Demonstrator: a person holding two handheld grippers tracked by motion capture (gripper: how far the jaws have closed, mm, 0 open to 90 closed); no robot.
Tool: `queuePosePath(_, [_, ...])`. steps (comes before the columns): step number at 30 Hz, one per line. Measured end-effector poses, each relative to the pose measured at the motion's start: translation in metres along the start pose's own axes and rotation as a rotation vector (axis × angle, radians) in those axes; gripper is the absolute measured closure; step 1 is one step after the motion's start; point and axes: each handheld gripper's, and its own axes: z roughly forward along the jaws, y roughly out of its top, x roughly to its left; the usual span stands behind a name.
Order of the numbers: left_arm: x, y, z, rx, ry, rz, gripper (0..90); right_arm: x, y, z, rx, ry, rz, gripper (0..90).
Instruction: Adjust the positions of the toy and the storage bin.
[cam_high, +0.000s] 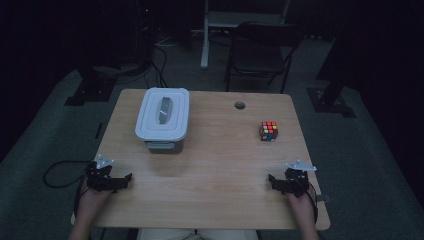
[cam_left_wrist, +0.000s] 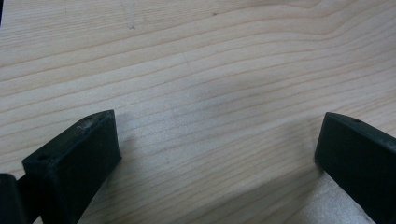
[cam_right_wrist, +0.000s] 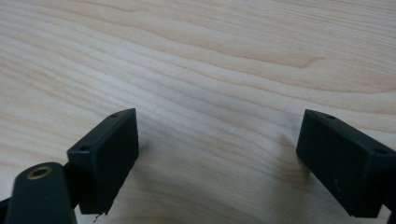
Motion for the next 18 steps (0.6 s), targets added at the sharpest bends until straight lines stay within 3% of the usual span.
queuePosePath(9, [0.001,0.004,0.002,0.013,-0.002,-0.001,0.6,0.012,0.008,0.008,0.000,-0.039,0.037,12.8])
queuePosePath(18, [0.006,0.011,0.007,0.001,-0.029,-0.025,0.6,0.035,0.026,0.020,0.010,0.024,-0.049,13.0])
